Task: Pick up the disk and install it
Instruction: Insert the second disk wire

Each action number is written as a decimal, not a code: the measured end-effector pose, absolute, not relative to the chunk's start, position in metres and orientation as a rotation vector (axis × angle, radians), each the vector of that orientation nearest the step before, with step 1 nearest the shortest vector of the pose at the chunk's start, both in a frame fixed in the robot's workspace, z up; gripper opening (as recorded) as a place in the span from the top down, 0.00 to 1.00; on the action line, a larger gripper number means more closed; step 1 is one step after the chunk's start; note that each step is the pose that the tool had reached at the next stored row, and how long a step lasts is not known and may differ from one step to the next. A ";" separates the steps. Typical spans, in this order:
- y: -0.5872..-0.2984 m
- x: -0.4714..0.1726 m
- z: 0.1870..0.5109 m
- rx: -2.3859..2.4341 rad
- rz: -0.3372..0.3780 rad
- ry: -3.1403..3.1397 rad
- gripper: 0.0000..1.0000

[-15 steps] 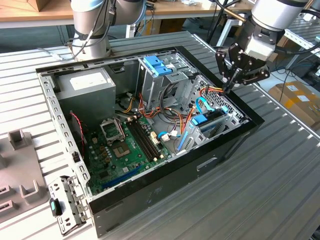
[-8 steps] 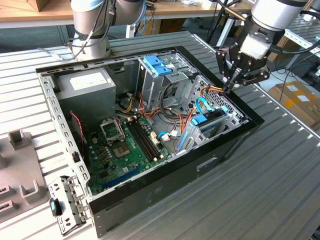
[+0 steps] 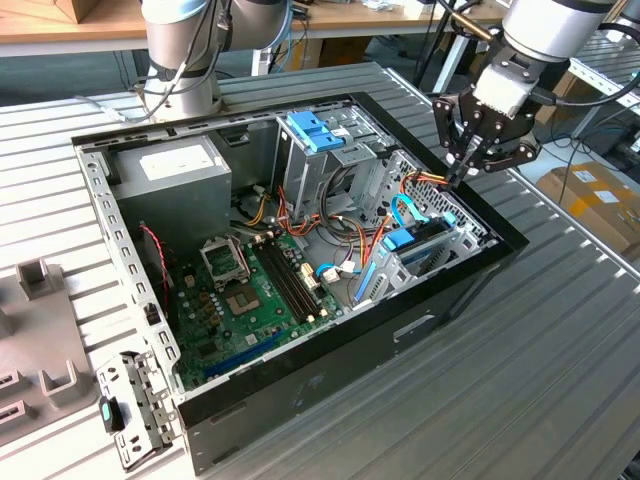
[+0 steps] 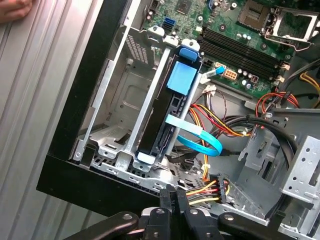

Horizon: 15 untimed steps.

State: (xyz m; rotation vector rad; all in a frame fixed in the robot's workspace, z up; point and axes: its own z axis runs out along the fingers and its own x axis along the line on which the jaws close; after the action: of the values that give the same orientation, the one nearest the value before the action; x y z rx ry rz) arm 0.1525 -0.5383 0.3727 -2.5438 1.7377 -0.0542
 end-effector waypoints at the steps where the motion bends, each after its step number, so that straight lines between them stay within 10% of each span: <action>1: -0.538 0.153 0.373 -2.544 -0.054 1.738 0.84; 15: -0.538 0.134 0.368 -2.464 -0.058 1.852 0.84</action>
State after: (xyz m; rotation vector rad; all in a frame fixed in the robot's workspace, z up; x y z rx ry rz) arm 0.1343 -0.5383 0.3680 -2.4641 1.8517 -0.0585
